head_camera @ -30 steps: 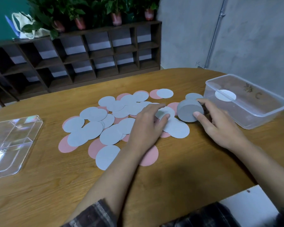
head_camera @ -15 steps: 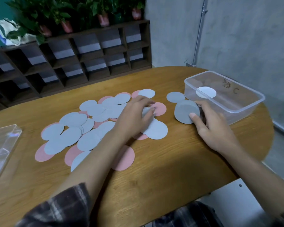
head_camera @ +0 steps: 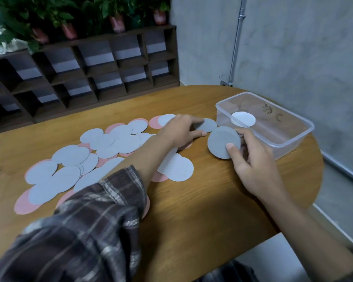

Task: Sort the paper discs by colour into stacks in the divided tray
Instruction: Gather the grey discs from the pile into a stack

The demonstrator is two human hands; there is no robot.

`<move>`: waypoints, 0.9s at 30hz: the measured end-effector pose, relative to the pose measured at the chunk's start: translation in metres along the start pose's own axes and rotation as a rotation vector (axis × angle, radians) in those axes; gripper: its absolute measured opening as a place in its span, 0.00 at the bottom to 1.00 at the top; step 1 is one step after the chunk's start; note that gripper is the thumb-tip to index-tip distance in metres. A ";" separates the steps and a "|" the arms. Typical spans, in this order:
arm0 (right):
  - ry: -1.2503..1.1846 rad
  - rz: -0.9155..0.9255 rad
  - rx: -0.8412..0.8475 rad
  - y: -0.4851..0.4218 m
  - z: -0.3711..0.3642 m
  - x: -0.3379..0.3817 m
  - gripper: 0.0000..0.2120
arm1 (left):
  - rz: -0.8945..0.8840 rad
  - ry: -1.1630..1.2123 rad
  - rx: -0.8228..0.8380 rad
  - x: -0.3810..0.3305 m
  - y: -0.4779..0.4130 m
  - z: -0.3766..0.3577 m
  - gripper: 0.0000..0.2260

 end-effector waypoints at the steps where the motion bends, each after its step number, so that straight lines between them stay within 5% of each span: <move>1: 0.003 0.000 0.005 0.000 0.000 0.000 0.10 | -0.002 -0.021 -0.030 0.001 0.000 0.000 0.23; 10: 0.011 0.005 0.045 0.001 -0.001 0.002 0.12 | -0.076 -0.259 -0.227 -0.018 0.028 0.009 0.09; 17: 0.062 0.020 0.122 0.005 -0.001 0.007 0.14 | 0.036 0.089 -0.516 -0.022 0.087 0.030 0.03; 27: -0.108 0.007 0.209 0.019 -0.046 0.055 0.11 | 0.026 0.318 -0.563 -0.013 0.188 0.062 0.05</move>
Point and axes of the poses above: each hand's wrist, its own y-axis away from the middle knuckle, its own z-axis out of the back of the hand, x = y × z, the point moved 3 cm from there along -y, towards the middle knuckle, and after that the axes turned 13 degrees about -z, right-handed, at the moved point
